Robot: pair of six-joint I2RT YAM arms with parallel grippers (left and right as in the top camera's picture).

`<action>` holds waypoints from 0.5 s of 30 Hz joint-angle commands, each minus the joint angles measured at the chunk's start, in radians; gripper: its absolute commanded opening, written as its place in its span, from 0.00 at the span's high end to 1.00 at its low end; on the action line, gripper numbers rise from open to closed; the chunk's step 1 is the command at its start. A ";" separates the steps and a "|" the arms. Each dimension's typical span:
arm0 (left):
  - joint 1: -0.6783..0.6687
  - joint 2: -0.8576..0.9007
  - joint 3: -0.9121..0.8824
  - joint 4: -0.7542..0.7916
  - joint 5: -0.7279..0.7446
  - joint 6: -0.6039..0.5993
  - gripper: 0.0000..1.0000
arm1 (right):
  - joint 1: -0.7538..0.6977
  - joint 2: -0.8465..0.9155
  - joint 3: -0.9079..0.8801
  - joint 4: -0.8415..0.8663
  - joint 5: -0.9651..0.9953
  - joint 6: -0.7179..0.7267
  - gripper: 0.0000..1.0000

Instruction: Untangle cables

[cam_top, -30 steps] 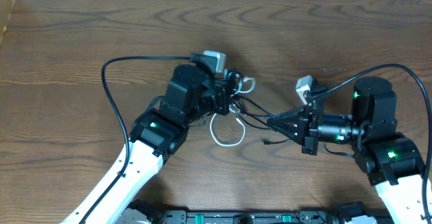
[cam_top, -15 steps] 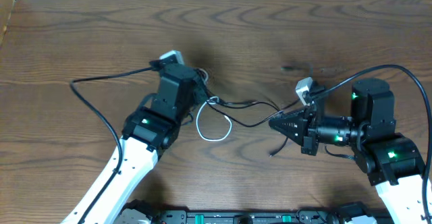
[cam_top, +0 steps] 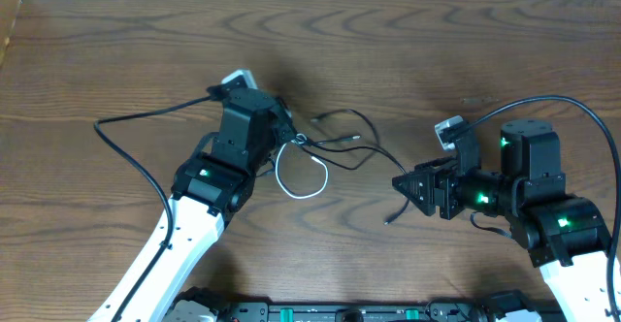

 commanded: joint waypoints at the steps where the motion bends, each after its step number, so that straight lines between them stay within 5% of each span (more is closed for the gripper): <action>1: 0.004 -0.002 0.011 0.045 0.152 0.175 0.93 | 0.007 -0.010 0.010 -0.004 0.013 0.002 0.34; 8: 0.004 -0.002 0.011 0.142 0.510 0.458 0.93 | 0.007 -0.010 0.010 -0.003 -0.029 0.002 0.23; 15: 0.004 -0.002 0.011 0.195 0.811 0.603 0.92 | 0.007 -0.010 0.010 0.035 -0.121 -0.032 0.22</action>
